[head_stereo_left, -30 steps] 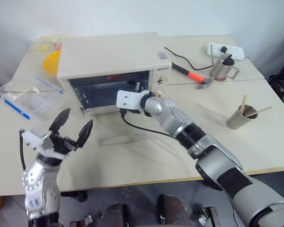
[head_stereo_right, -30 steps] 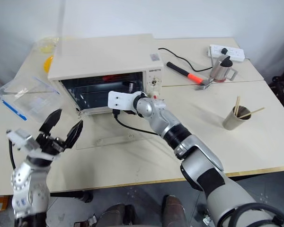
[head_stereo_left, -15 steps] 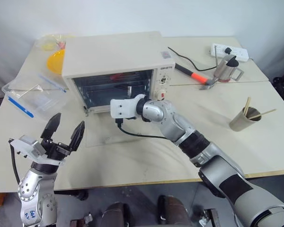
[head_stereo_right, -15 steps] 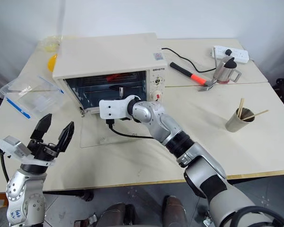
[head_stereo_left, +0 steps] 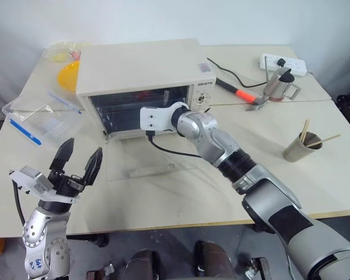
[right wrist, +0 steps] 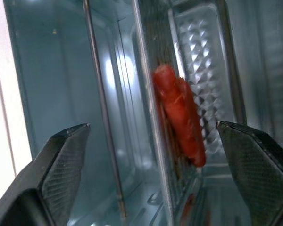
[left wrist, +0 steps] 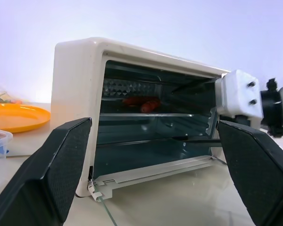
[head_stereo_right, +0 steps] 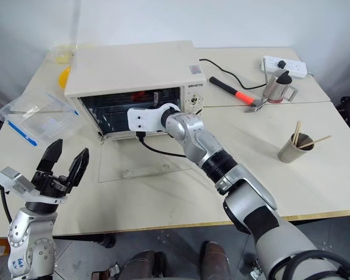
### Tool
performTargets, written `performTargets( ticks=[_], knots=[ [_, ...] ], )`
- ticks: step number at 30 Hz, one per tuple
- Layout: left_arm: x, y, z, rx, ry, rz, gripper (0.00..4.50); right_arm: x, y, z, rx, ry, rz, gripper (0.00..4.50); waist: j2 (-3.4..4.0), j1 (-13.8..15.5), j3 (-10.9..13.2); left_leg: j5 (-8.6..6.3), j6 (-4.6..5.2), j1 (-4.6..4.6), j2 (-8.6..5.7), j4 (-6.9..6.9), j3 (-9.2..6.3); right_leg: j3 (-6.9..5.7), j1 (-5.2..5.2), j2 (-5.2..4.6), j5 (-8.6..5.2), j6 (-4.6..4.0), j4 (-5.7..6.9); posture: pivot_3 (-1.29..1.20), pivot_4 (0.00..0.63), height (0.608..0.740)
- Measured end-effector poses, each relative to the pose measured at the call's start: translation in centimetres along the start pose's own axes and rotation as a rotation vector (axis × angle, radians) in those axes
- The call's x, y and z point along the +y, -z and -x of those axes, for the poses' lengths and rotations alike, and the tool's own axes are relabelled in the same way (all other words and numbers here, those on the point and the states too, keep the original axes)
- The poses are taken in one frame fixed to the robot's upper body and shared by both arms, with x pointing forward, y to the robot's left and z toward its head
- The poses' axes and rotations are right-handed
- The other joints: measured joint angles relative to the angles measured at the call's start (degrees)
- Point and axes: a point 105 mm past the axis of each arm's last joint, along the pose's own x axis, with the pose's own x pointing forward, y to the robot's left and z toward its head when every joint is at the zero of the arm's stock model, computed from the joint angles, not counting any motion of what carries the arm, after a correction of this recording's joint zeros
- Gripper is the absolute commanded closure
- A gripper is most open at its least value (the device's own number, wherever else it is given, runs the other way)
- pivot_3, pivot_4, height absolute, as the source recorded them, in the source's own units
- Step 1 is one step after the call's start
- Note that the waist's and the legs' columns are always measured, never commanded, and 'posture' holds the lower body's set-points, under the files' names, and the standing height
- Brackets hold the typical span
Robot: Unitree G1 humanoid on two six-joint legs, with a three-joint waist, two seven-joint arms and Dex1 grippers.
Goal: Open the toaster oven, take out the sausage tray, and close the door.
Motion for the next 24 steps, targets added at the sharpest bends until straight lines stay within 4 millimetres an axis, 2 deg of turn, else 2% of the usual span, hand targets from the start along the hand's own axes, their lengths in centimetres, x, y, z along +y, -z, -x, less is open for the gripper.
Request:
performTargets(
  ticks=[3, 6, 11, 17, 18, 24],
  knots=[
    [0.0, 0.0, 0.0, 0.0, -0.002, 0.003, 0.02, 0.2, 0.2, -0.6, 0.018, 0.004, 0.002, 0.0, 0.0, -0.04, 0.0, 0.0, 0.0, 0.0, 0.02, 0.0, 0.01, 0.01, 0.0, 0.02, 0.0, 0.0, -0.02, 0.0, 0.15, 0.74],
    [0.0, 0.0, 0.1, 0.001, -0.004, 0.009, 0.0, 0.3, 0.2, -1.1, 0.027, 0.009, 0.015, 0.59, 0.0, -0.05, 0.0, 0.0, 0.0, -0.01, 0.03, 0.0, 0.01, 0.01, 0.0, 0.03, 0.0, 0.0, -0.03, 0.0, 0.15, 0.74],
    [0.1, -0.1, 0.1, 0.007, 0.0, 0.008, 0.0, 0.9, 0.7, -1.8, 0.067, 0.018, 0.02, 2.23, 0.02, -0.06, 0.01, 0.0, -0.01, -0.01, 0.03, -0.01, 0.02, 0.02, 0.0, 0.03, 0.0, -0.01, -0.04, 0.0, 0.15, 0.74],
    [0.2, 0.2, 0.1, 0.053, 0.009, 0.021, 0.0, -0.5, 1.2, -2.2, 0.109, 0.099, 0.075, 4.3, 0.04, -0.08, 0.02, -0.02, -0.04, -0.02, 0.05, -0.02, 0.0, 0.02, -0.02, 0.04, -0.01, -0.02, -0.04, 0.0, 0.15, 0.74],
    [0.2, 0.3, 0.1, 0.062, 0.007, 0.029, 0.0, -0.4, 1.1, -2.2, 0.107, 0.095, 0.114, 4.48, 0.04, -0.09, 0.02, -0.02, -0.04, -0.02, 0.06, -0.02, -0.01, 0.02, -0.02, 0.05, -0.01, -0.02, -0.04, 0.0, 0.15, 0.74],
    [0.1, 0.2, -0.9, 0.095, 0.024, 0.064, 0.0, -0.4, 1.0, -2.2, 0.104, 0.098, 0.135, 4.48, 0.04, -0.08, 0.02, -0.02, -0.08, -0.03, 0.12, -0.02, -0.01, 0.04, -0.02, 0.12, -0.02, -0.04, -0.07, 0.0, 0.15, 0.74]
  ],
)
